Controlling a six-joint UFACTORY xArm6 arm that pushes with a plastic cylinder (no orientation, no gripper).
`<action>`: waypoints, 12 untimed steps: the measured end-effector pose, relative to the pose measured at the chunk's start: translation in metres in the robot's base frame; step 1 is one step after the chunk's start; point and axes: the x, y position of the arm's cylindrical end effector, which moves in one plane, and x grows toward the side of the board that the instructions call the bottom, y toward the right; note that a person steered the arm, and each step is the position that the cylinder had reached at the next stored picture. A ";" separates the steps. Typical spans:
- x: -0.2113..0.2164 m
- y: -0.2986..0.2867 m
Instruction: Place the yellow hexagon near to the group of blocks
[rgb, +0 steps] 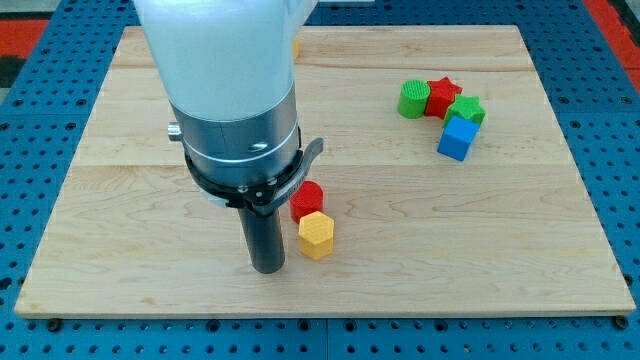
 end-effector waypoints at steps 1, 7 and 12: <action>-0.006 0.000; -0.062 0.072; -0.112 0.128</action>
